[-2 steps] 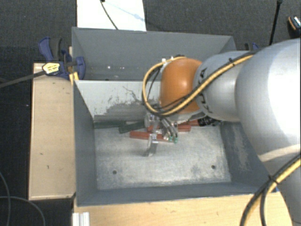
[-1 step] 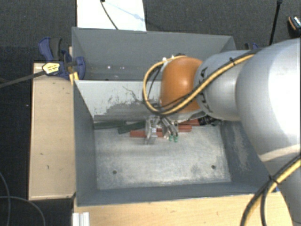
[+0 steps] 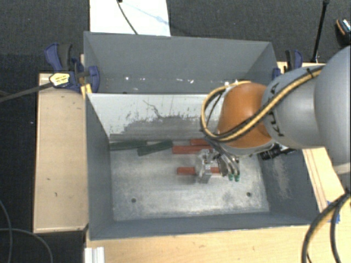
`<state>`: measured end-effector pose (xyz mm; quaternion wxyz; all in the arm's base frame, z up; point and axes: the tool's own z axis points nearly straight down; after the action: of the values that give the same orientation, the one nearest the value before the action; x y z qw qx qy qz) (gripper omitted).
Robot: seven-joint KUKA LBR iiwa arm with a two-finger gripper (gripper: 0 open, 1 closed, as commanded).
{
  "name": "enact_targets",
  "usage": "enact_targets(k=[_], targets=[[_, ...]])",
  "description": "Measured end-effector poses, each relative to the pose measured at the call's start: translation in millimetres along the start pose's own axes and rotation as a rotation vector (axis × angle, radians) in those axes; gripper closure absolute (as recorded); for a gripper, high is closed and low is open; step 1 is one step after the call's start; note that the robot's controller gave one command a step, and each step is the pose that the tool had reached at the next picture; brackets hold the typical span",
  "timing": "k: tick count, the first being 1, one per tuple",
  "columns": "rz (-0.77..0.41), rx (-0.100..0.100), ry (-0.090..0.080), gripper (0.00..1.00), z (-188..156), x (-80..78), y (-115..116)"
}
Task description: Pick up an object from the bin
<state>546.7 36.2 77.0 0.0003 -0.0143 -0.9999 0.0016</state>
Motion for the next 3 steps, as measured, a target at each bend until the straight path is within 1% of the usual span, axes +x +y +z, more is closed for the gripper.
enact_targets(k=[1,2,3], targets=[[-0.004,-0.004,-0.002,0.00,0.1,-1.0,4.9],[-0.001,-0.005,-0.006,0.00,6.9,-7.0,11.9],[0.001,-0.005,-0.006,1.00,6.2,-7.0,11.6]])
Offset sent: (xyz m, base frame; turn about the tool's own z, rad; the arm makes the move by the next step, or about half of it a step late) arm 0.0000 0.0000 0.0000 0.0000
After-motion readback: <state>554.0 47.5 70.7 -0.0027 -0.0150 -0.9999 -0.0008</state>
